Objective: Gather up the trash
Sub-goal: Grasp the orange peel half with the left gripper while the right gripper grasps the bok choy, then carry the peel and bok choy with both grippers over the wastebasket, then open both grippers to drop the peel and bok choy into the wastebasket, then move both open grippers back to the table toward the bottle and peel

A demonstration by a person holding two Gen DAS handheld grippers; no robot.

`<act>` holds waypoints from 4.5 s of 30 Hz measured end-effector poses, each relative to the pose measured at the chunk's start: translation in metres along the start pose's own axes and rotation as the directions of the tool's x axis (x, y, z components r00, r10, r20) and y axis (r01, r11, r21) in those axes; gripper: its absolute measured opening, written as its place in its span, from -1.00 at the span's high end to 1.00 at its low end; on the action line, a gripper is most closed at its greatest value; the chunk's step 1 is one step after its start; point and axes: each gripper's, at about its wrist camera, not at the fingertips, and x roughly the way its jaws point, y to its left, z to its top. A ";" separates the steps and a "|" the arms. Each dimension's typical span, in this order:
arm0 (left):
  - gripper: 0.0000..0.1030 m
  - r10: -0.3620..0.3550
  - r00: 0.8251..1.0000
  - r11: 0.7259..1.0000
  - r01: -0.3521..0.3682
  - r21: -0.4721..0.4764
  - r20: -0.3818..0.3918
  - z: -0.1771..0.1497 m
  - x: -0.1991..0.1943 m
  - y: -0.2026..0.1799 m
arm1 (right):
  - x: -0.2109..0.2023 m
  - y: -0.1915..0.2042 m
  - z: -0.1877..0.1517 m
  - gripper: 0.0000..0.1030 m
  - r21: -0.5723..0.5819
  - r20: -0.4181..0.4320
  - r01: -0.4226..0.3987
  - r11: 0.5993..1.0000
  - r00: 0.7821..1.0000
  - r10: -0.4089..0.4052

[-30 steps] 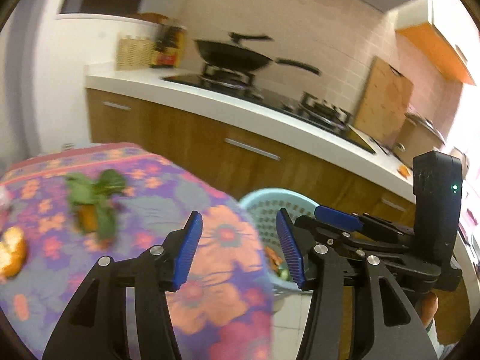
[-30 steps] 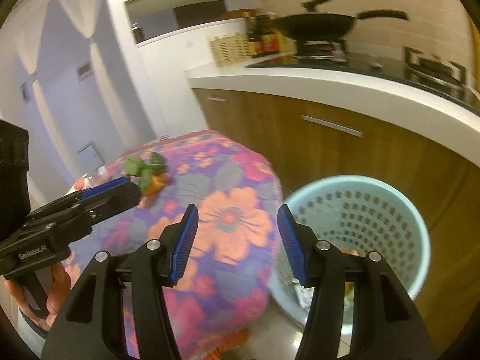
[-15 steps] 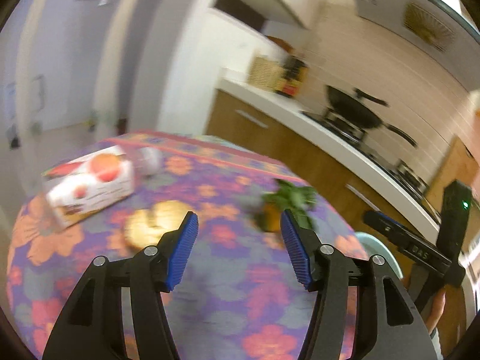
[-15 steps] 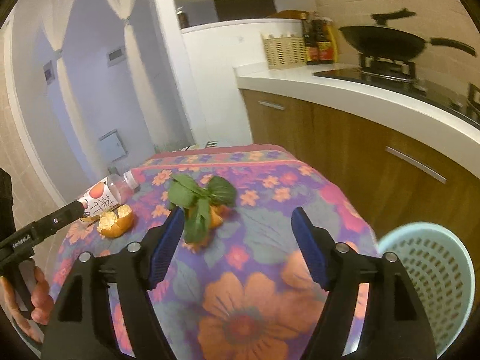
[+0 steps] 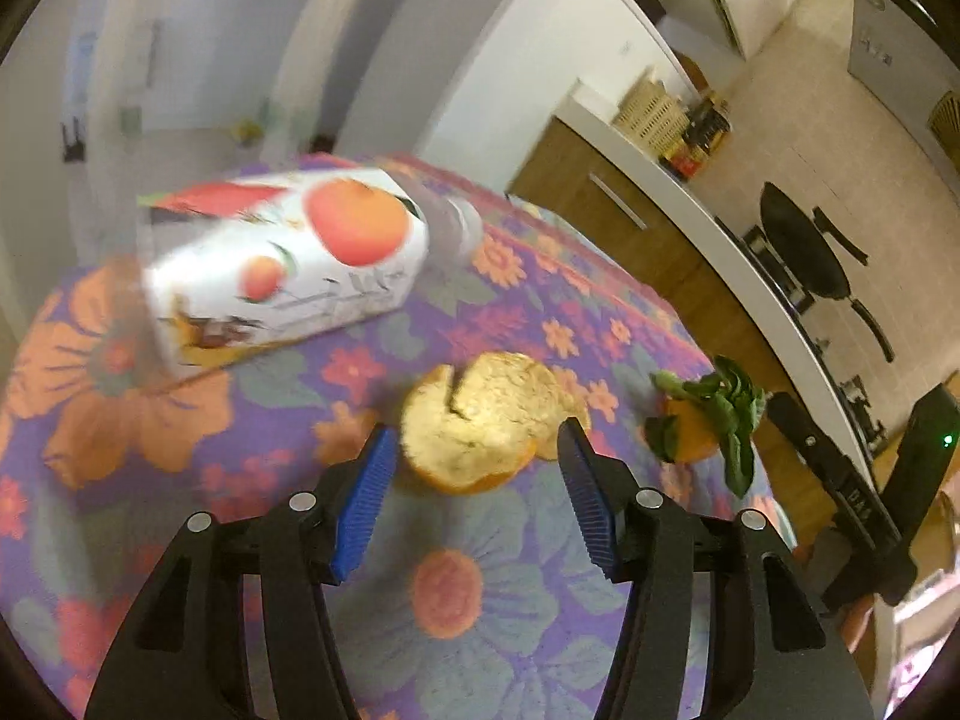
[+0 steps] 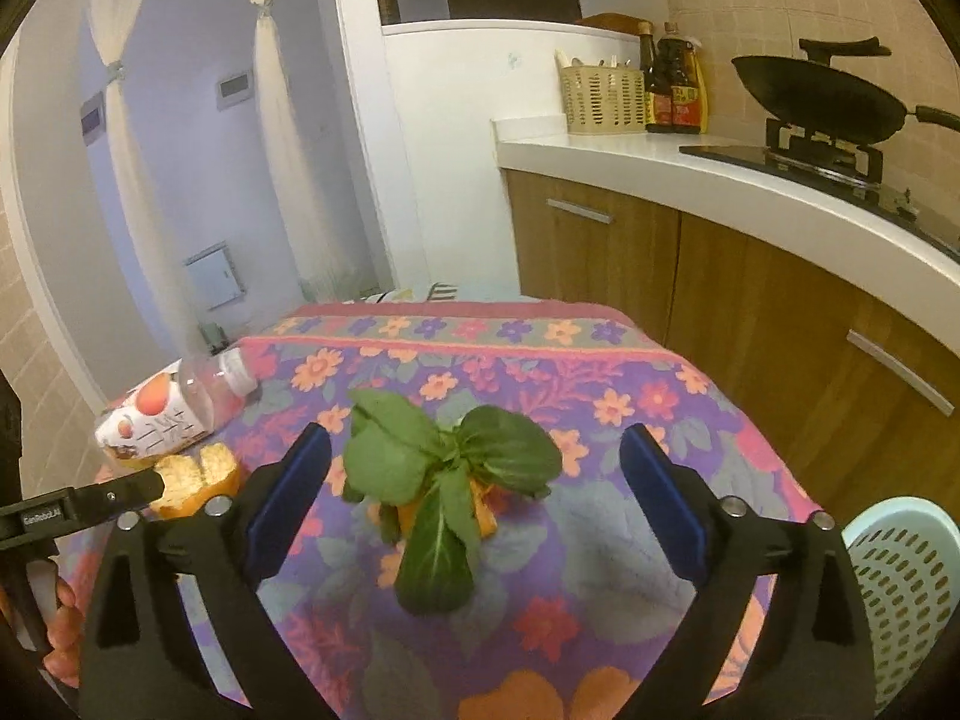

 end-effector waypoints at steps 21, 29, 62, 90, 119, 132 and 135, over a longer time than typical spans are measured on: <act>0.83 -0.060 0.998 0.992 0.058 0.116 0.012 -0.014 0.016 -0.023 | 0.046 0.021 0.001 -0.30 -0.093 -0.155 0.028 0.995 0.987 -0.043; 0.83 -0.081 0.996 0.988 0.078 0.131 0.022 -0.015 0.013 -0.027 | 0.029 0.004 0.002 0.63 0.006 -0.088 -0.029 1.000 0.996 0.029; 0.83 -0.351 0.919 0.839 0.394 0.375 -0.181 -0.091 0.025 -0.239 | -0.146 -0.167 -0.075 0.65 0.252 0.050 0.148 0.956 0.985 -0.166; 0.83 -0.270 0.898 0.775 0.417 0.475 -0.347 -0.153 0.111 -0.355 | -0.152 -0.286 -0.143 0.02 0.488 -0.085 0.197 0.851 0.980 -0.179; 0.05 -0.291 0.896 0.766 0.428 0.480 -0.334 -0.150 0.098 -0.337 | -0.193 -0.255 -0.110 0.02 0.437 0.020 0.182 0.881 0.977 -0.212; -0.25 -0.316 0.933 0.835 0.361 0.416 -0.174 -0.102 0.051 -0.271 | -0.178 -0.185 -0.078 -0.10 0.300 0.033 0.149 0.942 0.985 -0.167; -0.25 -0.313 0.944 0.860 0.329 0.390 -0.107 -0.087 0.035 -0.248 | -0.170 -0.164 -0.068 -0.14 0.260 0.030 0.133 0.956 0.989 -0.145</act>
